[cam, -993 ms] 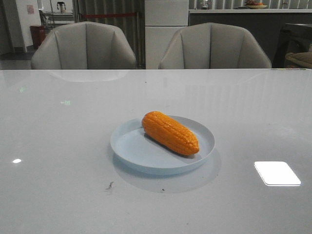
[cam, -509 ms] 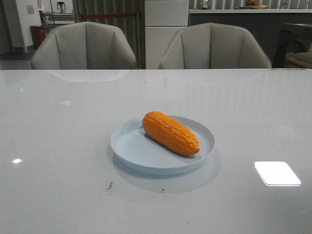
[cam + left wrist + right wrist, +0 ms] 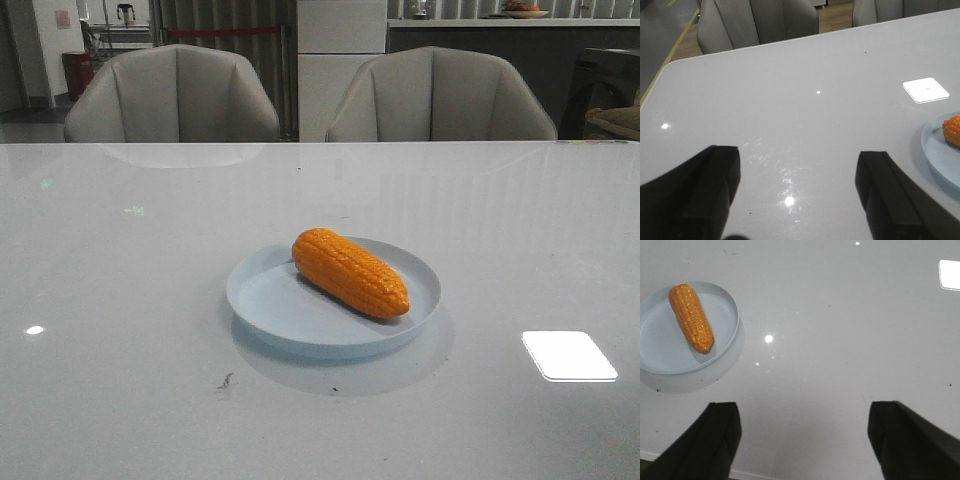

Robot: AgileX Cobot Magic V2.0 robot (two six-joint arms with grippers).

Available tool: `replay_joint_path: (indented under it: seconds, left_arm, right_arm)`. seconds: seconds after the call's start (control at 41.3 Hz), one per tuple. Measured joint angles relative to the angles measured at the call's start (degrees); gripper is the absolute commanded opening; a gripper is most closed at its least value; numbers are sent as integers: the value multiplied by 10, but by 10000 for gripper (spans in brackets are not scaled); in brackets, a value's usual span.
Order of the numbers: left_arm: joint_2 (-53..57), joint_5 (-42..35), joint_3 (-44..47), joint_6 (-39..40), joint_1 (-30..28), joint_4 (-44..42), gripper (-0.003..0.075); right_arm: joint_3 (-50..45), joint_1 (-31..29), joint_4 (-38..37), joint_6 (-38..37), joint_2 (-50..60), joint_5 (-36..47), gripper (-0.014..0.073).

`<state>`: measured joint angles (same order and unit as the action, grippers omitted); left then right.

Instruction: Place corn on plate with both arms

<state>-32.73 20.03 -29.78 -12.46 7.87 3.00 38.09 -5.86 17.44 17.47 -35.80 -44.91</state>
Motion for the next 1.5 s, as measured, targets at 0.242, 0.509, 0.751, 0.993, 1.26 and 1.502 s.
replay_joint_path:
  seconds: [0.242, 0.509, 0.751, 0.993, 1.26, 1.502]
  left_arm:
    - [0, 0, 0, 0, 0, 0, 529]
    - [0, -1, 0, 0, 0, -3, 496]
    - [7, -48, 21, 0, 0, 25, 209]
    - [80, -124, 92, 0, 0, 46, 95]
    - [188, -183, 180, 21, -6, 50, 95]
    - [279, -208, 261, 74, -50, 52, 95]
  right_arm:
    - [0, 0, 0, 0, 0, 0, 624]
    - [0, 0, 0, 0, 0, 0, 624]
    - [0, 0, 0, 0, 0, 0, 624]
    - [0, 0, 0, 0, 0, 0, 624]
    - [0, 0, 1, 0, 0, 0, 624]
    - [0, 0, 1, 0, 0, 0, 624]
